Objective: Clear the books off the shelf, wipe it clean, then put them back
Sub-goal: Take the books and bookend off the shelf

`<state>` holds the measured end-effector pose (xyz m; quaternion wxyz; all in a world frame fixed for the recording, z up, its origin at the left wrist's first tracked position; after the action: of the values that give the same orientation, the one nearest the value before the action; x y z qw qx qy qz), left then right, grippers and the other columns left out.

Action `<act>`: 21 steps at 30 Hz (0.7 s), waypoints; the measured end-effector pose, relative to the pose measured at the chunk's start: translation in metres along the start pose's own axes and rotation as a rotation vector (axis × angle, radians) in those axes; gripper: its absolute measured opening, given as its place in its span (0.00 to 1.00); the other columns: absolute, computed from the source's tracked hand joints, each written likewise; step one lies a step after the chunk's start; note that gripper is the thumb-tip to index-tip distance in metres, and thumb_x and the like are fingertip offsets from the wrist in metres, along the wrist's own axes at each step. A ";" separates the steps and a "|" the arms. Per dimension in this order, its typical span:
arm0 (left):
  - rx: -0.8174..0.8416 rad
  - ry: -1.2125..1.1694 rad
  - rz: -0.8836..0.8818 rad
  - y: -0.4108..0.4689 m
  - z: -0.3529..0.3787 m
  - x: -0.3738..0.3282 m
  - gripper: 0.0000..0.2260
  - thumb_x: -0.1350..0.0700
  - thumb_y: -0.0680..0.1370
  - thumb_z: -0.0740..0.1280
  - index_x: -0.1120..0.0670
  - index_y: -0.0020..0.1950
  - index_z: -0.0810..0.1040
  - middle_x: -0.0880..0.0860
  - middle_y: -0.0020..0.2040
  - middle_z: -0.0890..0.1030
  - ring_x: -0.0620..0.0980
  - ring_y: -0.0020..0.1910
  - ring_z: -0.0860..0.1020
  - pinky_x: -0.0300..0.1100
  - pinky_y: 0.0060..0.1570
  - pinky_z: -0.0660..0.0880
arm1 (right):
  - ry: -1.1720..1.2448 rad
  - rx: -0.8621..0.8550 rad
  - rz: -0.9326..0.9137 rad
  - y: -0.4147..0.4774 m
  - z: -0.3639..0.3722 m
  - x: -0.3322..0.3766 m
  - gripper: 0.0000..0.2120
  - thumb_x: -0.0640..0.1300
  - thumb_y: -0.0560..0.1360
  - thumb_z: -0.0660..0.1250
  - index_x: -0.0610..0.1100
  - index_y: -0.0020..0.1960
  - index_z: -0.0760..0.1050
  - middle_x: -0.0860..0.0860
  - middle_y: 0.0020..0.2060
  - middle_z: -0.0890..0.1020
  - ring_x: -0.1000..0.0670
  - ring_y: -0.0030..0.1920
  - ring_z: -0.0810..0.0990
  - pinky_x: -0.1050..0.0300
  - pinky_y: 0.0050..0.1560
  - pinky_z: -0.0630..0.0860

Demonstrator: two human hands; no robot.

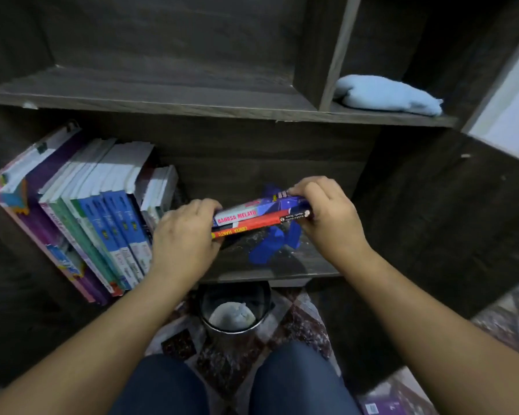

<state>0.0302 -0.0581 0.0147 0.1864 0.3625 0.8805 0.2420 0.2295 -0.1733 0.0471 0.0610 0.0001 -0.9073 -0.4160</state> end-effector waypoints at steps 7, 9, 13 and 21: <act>0.149 -0.032 0.154 0.003 -0.007 -0.064 0.15 0.59 0.60 0.79 0.50 0.40 0.76 0.52 0.37 0.77 0.58 0.38 0.78 0.47 0.37 0.71 | -0.110 0.488 0.316 -0.058 -0.069 0.000 0.20 0.52 0.68 0.74 0.52 0.57 0.73 0.55 0.49 0.77 0.51 0.50 0.77 0.53 0.49 0.76; 0.165 0.003 0.226 -0.001 -0.005 -0.085 0.16 0.59 0.59 0.78 0.49 0.38 0.75 0.50 0.36 0.77 0.57 0.37 0.77 0.45 0.36 0.68 | -0.066 0.730 0.424 -0.072 -0.089 -0.003 0.28 0.59 0.68 0.72 0.57 0.65 0.69 0.57 0.54 0.77 0.53 0.53 0.77 0.52 0.55 0.76; 0.197 0.013 0.382 -0.014 0.003 -0.141 0.14 0.61 0.60 0.75 0.49 0.39 0.75 0.48 0.36 0.76 0.55 0.38 0.77 0.43 0.36 0.61 | 0.136 0.895 0.580 -0.105 -0.114 -0.014 0.35 0.67 0.70 0.67 0.54 0.72 0.66 0.56 0.60 0.77 0.55 0.55 0.76 0.60 0.55 0.73; 0.419 -0.069 0.520 -0.038 0.032 -0.241 0.15 0.48 0.67 0.76 0.46 0.43 0.71 0.45 0.42 0.75 0.50 0.47 0.76 0.44 0.42 0.62 | -0.117 0.933 0.668 -0.177 -0.156 -0.045 0.18 0.60 0.75 0.66 0.51 0.59 0.75 0.53 0.47 0.81 0.53 0.43 0.79 0.56 0.47 0.78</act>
<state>0.1865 -0.2477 0.0041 0.0696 0.6132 0.7824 0.0830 0.2821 -0.4048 0.0098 0.1323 -0.2824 -0.9475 0.0706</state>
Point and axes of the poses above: each hand's wrist, its own y-axis towards the middle knuckle, its own z-axis out of the palm, x = y × z, the point moved 1 cm from there along y, towards the middle knuckle
